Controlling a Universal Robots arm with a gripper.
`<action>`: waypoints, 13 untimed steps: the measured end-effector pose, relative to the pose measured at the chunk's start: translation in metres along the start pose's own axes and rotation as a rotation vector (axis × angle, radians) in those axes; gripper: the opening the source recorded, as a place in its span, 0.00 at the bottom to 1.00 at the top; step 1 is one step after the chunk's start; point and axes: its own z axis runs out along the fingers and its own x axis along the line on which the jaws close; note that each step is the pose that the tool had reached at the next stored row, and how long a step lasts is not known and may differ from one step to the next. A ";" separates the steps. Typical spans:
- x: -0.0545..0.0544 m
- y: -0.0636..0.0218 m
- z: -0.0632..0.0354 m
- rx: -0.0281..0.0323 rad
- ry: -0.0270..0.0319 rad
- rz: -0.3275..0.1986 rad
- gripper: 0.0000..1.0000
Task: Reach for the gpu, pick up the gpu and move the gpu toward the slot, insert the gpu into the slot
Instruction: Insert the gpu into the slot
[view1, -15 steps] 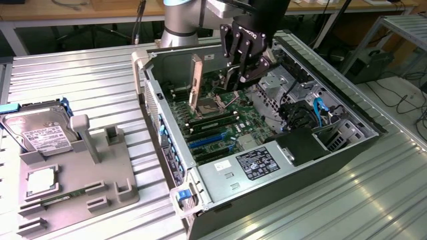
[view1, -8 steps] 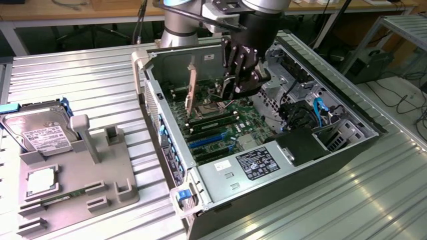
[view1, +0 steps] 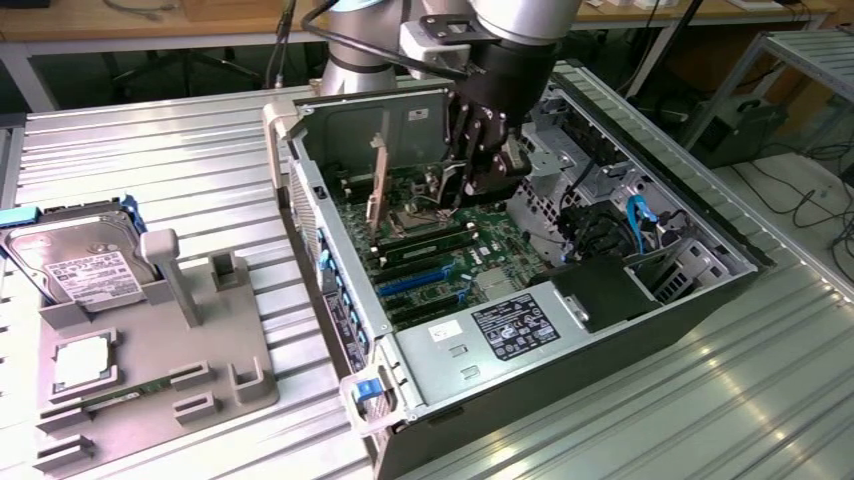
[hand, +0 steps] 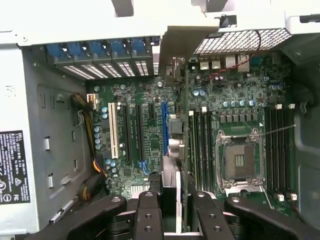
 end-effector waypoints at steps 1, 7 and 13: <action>0.000 0.0000 0.0019 0.0000 -0.0001 0.000 0.28; -0.002 -0.0002 0.0082 0.0097 -0.0003 -0.015 0.28; -0.002 0.0015 0.0166 0.0241 -0.0003 -0.034 0.28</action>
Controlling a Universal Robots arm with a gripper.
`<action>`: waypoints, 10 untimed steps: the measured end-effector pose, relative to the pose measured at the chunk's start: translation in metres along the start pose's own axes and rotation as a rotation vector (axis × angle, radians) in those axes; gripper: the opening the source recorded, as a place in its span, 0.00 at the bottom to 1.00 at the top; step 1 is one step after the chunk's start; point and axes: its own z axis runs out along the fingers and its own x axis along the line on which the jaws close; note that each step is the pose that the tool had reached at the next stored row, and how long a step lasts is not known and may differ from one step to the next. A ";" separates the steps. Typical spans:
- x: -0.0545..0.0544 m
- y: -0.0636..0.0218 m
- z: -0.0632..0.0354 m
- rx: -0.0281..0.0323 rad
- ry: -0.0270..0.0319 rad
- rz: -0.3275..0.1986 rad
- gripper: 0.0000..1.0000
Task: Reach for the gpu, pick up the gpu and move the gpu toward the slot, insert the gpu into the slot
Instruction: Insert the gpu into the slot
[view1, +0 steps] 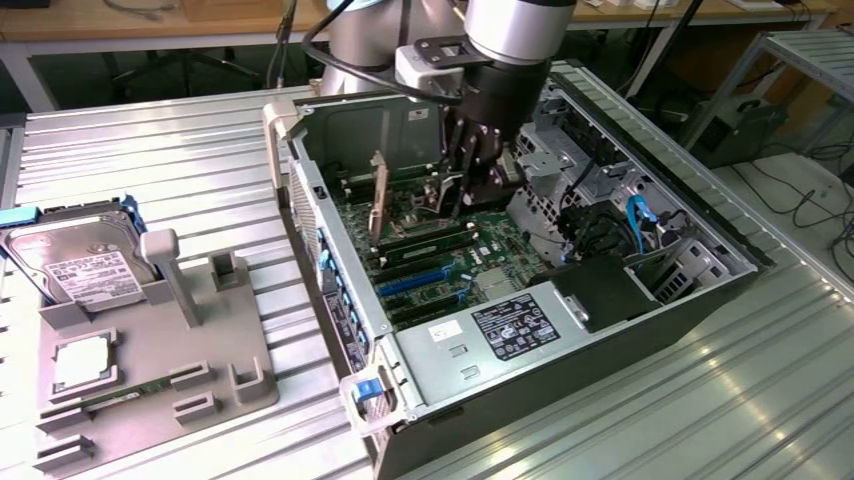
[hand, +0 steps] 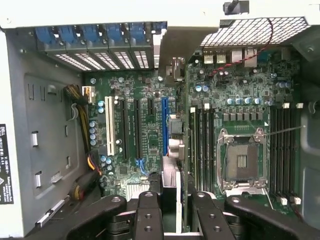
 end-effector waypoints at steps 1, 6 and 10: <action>0.000 0.0006 0.0016 0.0001 0.0001 -0.005 0.28; 0.001 0.0021 0.0105 0.0003 0.0005 -0.055 0.28; 0.004 0.0023 0.0159 -0.0003 0.0003 -0.062 0.28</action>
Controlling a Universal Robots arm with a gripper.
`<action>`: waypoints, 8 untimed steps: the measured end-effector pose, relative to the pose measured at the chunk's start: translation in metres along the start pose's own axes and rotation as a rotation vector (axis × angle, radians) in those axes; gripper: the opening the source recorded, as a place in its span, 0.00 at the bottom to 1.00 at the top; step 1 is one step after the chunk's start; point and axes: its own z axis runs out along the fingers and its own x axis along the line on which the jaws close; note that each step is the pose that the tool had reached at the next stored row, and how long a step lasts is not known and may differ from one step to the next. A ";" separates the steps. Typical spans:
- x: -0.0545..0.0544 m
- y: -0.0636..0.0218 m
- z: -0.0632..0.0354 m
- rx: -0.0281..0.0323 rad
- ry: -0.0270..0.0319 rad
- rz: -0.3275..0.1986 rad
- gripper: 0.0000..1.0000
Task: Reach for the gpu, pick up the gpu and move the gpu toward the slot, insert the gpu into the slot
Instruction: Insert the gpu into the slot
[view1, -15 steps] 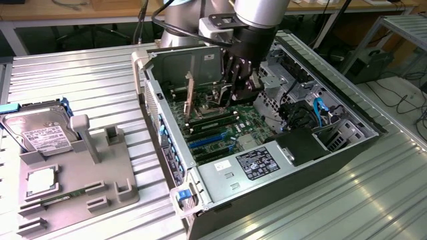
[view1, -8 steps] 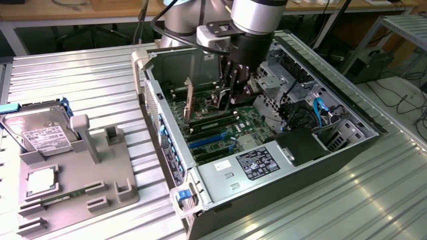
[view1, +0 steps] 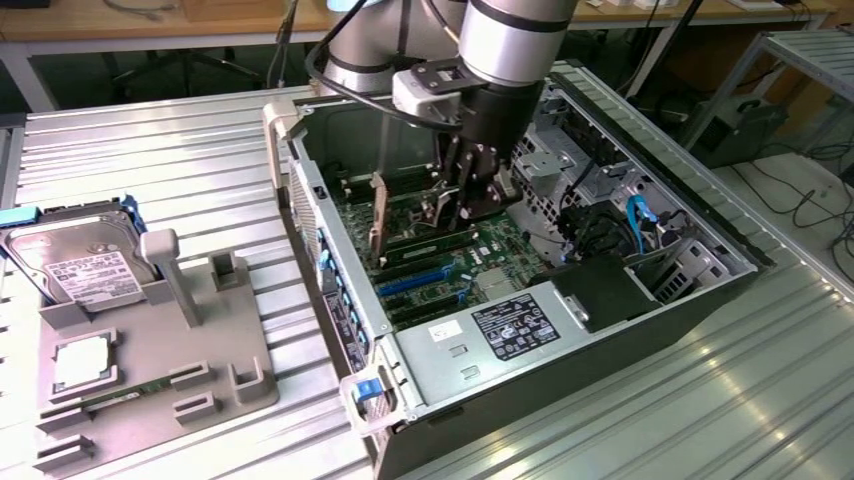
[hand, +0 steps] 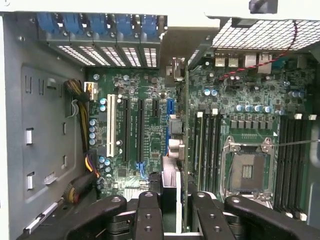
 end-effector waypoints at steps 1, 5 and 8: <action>0.000 0.0005 0.0010 -0.0002 0.0002 -0.002 0.28; 0.000 0.0052 0.0074 -0.0003 0.0004 -0.016 0.28; 0.001 0.0059 0.0101 -0.0003 0.0006 -0.018 0.28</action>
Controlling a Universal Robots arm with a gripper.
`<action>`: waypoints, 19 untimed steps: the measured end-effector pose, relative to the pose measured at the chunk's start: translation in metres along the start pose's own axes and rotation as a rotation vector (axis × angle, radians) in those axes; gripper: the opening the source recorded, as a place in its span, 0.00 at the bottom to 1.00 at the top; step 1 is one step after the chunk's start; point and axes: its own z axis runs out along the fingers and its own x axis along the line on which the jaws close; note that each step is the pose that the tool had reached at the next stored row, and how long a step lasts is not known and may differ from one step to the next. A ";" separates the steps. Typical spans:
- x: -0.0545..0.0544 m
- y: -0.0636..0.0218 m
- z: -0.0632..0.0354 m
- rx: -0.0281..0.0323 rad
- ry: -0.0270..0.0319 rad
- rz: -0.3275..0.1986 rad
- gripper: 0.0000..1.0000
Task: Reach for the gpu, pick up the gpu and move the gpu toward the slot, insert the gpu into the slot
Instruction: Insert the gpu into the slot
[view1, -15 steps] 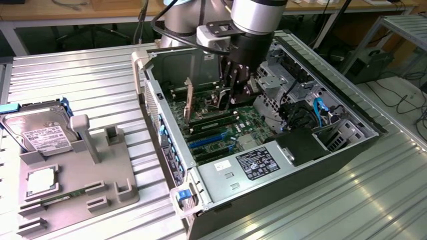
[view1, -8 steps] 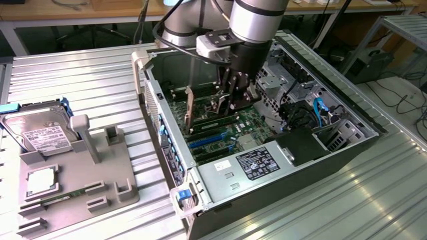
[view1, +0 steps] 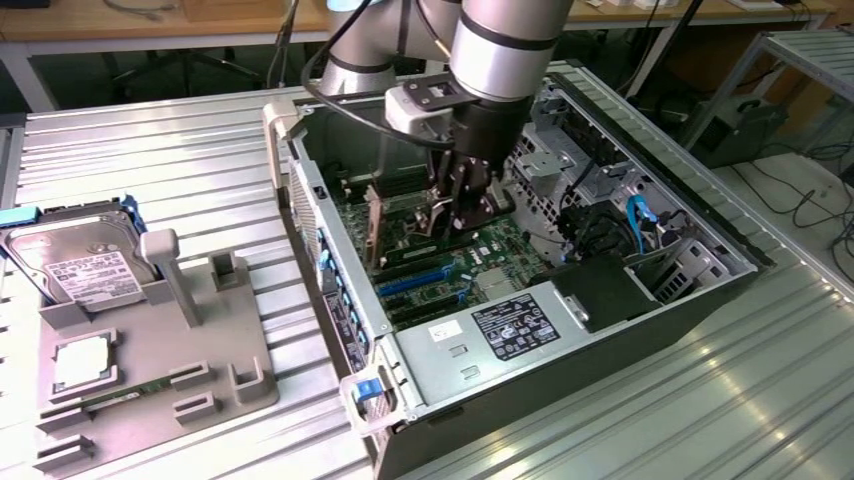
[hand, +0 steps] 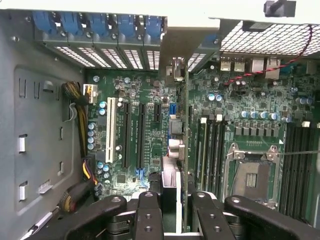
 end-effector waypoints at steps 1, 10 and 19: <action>0.001 0.0002 0.0011 0.0001 -0.0002 -0.001 0.28; 0.000 0.0062 0.0193 -0.0001 -0.0007 0.039 0.28; 0.000 0.0085 0.0359 -0.0002 -0.0009 0.054 0.28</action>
